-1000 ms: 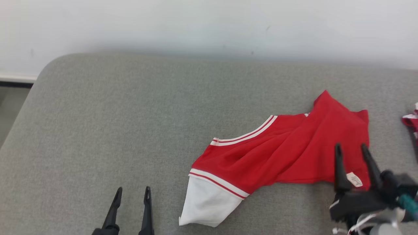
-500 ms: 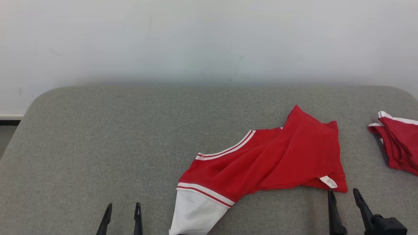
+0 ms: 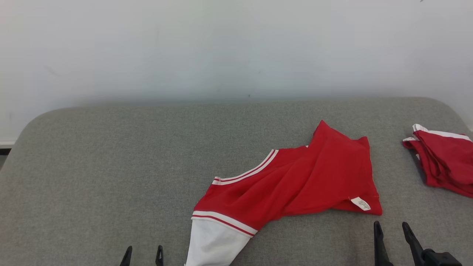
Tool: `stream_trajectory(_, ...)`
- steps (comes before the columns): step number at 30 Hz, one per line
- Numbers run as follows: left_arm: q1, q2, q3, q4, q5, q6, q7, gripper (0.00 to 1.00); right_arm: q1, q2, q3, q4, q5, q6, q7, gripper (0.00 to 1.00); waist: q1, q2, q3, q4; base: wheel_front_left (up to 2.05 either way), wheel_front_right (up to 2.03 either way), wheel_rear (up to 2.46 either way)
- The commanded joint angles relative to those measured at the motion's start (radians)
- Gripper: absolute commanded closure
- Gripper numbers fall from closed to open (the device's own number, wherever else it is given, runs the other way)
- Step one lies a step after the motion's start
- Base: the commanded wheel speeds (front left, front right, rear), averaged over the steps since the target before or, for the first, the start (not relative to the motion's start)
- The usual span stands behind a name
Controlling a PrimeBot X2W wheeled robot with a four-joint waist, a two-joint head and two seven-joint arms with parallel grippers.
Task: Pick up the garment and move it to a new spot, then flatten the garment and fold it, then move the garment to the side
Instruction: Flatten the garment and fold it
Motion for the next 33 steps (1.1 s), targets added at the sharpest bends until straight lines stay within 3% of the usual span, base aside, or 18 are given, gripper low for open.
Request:
stream_trajectory(1, -0.001, -0.001, 0.002, 0.003, 0.002, -0.002, -0.003, 0.0, -0.008, 0.004, -0.001, 0.0, 0.006, -0.002, -0.005, 0.0, 0.0001, 0.0, 0.002, -0.001, 0.0, 0.0, 0.0)
stream_trajectory(11, -0.004, -0.003, -0.014, 0.022, -0.01, -0.01, -0.003, 0.0, -0.025, 0.006, -0.005, 0.017, 0.014, -0.002, -0.019, 0.0, 0.0001, 0.0, 0.007, -0.008, 0.0, 0.0, 0.0)
stream_trajectory(19, -0.033, -0.004, -0.044, 0.13, -0.048, -0.04, -0.003, 0.0, -0.033, 0.006, 0.0, 0.028, 0.028, -0.002, -0.024, 0.0, 0.0001, 0.0, 0.014, -0.012, 0.0, 0.0, 0.0)
stream_trajectory(27, -0.138, -0.004, -0.099, 0.273, -0.101, -0.083, 0.096, 0.0, -0.043, 0.007, 0.012, 0.03, 0.038, -0.002, -0.023, 0.0, 0.0001, 0.0, 0.03, -0.015, 0.0, 0.0, 0.0)
stream_trajectory(33, -0.191, -0.004, -0.129, 0.339, -0.11, -0.091, 0.15, 0.0, -0.056, 0.007, 0.024, 0.029, 0.043, -0.002, -0.021, 0.0, 0.0001, 0.0, 0.047, -0.028, 0.0, 0.0, 0.0)
